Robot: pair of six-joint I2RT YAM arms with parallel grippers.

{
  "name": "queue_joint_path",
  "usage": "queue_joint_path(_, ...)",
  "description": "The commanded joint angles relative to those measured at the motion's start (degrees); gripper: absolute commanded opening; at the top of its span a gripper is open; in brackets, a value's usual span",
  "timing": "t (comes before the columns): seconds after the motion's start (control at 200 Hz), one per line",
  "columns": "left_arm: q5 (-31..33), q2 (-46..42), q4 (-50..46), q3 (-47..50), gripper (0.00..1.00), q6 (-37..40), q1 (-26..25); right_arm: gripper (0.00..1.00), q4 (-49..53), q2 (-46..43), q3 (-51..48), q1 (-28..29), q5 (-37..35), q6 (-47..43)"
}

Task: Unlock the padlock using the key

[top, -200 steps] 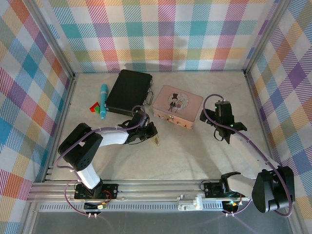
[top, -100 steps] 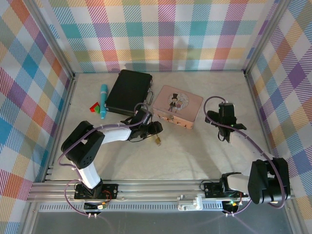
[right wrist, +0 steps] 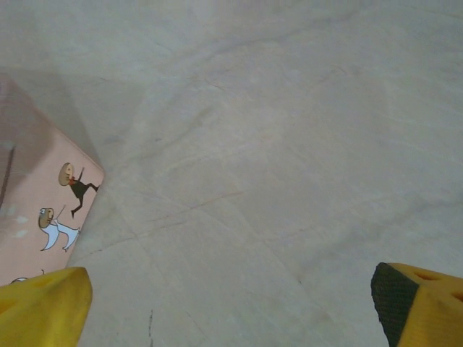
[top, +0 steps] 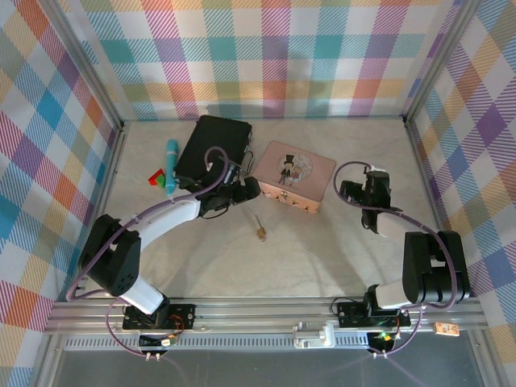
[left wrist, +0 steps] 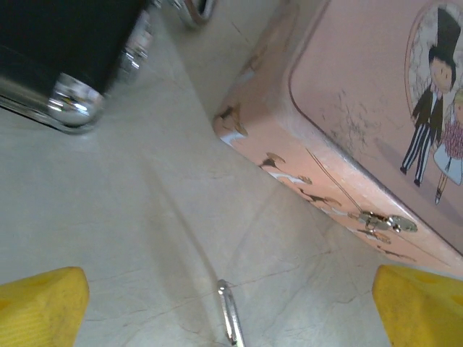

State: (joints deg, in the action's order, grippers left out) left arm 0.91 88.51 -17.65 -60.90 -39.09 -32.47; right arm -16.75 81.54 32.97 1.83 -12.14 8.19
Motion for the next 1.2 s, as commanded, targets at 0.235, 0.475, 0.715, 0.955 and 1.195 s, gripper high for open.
queue_joint_path(0.235, 12.8, -10.7, -12.8, 1.6, 1.0, 12.4, 11.6, 0.99, -28.0, 3.7, -8.8, 0.1, 3.8, -5.7)
queue_joint_path(0.475, 19.6, -16.3, -6.6, 10.5, 1.0, 18.1, 19.4, 0.99, -32.1, 6.4, -10.1, 0.0, 4.7, -6.1)
queue_joint_path(0.715, 34.2, -15.0, -0.5, 16.5, 1.0, 24.3, 20.9, 0.99, -32.2, 6.4, -10.2, 0.0, 4.7, -6.1)
queue_joint_path(0.955, 34.5, -10.9, 26.2, 25.7, 1.0, 33.1, 21.2, 0.99, -32.2, 6.4, -10.2, 0.0, 4.7, -6.1)
queue_joint_path(1.195, 36.1, -9.4, 55.9, 37.9, 1.0, 36.0, 21.4, 0.99, -32.1, 6.4, -10.2, 0.0, 4.7, -6.0)
